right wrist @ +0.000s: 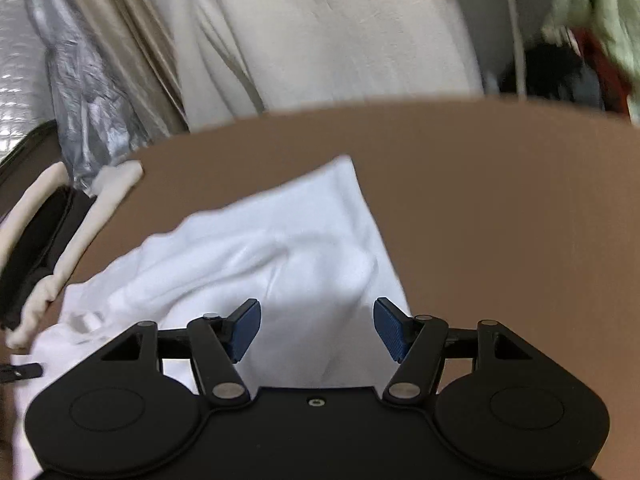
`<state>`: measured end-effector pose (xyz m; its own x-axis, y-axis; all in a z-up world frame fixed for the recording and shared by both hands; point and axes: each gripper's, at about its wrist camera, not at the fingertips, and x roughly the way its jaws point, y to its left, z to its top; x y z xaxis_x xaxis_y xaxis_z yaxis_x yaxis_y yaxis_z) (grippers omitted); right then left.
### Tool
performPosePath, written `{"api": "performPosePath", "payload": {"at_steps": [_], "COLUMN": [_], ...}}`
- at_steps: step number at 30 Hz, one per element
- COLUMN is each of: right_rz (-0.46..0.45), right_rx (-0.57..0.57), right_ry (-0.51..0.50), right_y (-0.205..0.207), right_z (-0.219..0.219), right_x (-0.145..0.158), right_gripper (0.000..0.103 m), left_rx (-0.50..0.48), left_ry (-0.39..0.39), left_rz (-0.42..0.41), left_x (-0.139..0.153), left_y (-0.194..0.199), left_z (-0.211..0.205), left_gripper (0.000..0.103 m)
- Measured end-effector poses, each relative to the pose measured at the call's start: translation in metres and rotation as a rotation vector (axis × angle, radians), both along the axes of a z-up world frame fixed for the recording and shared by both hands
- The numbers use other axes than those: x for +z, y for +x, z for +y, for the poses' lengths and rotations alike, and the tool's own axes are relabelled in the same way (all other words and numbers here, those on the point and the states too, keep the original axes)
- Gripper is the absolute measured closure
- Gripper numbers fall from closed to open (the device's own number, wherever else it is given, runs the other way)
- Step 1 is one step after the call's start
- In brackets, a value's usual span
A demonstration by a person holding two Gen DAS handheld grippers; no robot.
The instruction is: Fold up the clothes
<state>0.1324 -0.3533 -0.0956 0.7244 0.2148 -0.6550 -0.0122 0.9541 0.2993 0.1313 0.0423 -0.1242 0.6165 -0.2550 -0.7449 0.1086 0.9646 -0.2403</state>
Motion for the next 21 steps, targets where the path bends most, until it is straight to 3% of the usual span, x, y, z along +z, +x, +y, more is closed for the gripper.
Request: {"api": "performPosePath", "payload": {"at_steps": [1,2,3,4,6,10,12,15,17,21], "right_rz": [-0.032,-0.021,-0.01,-0.014,-0.059,-0.16,-0.183,-0.16,-0.14,-0.193], "right_rx": [0.005,0.012,0.033,0.039,0.045,0.007,-0.018,-0.03,-0.045,-0.033], "right_ry": [-0.019,-0.015,-0.005,-0.028,-0.1,-0.13,-0.11,-0.127,-0.128,-0.122], "right_y": [0.003,0.01,0.016,0.017,0.015,0.003,0.001,0.005,0.01,0.012], "right_z": [0.0,-0.001,-0.001,0.003,0.011,0.008,0.001,-0.001,0.0,0.001], "right_x": [-0.006,-0.014,-0.018,-0.019,-0.014,0.014,0.022,0.022,0.019,0.029], "right_gripper": [0.039,0.07,0.091,0.097,0.097,0.097,0.097,0.097,0.097,0.097], "left_rx": [-0.012,-0.016,-0.019,-0.022,-0.027,-0.01,0.011,0.049,0.06,0.047], "left_ry": [0.043,0.054,0.059,0.065,0.076,0.062,0.079,0.08,0.071,0.057], "left_rz": [-0.012,-0.037,-0.064,-0.09,-0.144,-0.211,-0.183,-0.111,-0.106,-0.241], "left_x": [-0.001,0.004,0.009,0.014,0.023,0.034,0.026,0.007,0.001,0.027], "left_y": [-0.001,-0.004,-0.008,-0.011,-0.019,-0.024,-0.018,-0.007,-0.005,-0.015], "left_z": [-0.007,-0.009,-0.011,-0.012,-0.014,-0.012,-0.014,-0.014,-0.013,-0.013], "left_gripper": [0.092,0.093,0.093,0.093,0.092,0.092,0.092,0.092,0.092,0.092]}}
